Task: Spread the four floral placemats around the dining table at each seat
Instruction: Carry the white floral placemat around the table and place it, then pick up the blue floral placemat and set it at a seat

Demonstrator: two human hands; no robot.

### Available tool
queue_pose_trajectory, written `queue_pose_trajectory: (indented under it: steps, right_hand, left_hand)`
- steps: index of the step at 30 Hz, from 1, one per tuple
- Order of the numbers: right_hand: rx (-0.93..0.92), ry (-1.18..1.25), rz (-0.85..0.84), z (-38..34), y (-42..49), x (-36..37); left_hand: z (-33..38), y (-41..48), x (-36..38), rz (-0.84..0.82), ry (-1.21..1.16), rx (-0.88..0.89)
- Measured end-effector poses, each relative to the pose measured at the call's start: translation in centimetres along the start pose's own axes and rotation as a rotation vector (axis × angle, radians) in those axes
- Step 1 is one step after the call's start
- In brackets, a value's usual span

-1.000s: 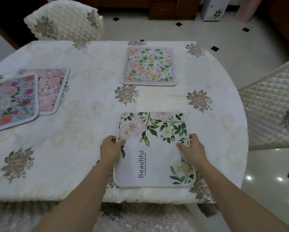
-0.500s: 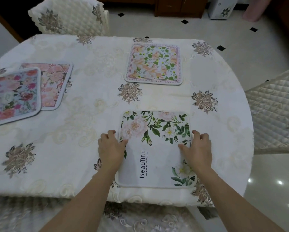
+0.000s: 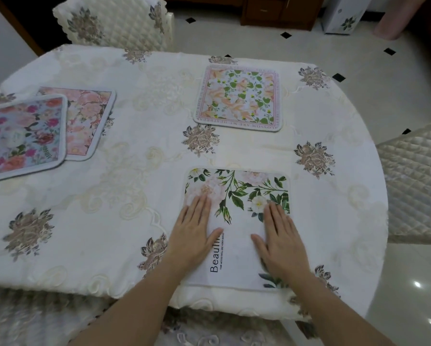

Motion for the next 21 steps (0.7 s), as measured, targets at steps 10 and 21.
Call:
queue_pose_trajectory:
  steps: [10,21]
  right_hand:
    - [0.061,-0.09,-0.194,2.0,0.3,-4.0]
    - [-0.159,0.072,-0.153,-6.1,0.7,-8.4]
  left_hand:
    - [-0.6,-2.4,-3.4,-0.101,-0.054,-0.108]
    - [0.0,-12.5,-8.6,0.177,-0.014,-0.411]
Point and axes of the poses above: each hand's wrist, its own y-axis towards the middle knuckle, its own x-axis out of the palm, z = x × y, the point moved 2 cm from there along y, towards the middle knuckle, and after that the axes turned 14 degrees about x, right-handed, at the moved point
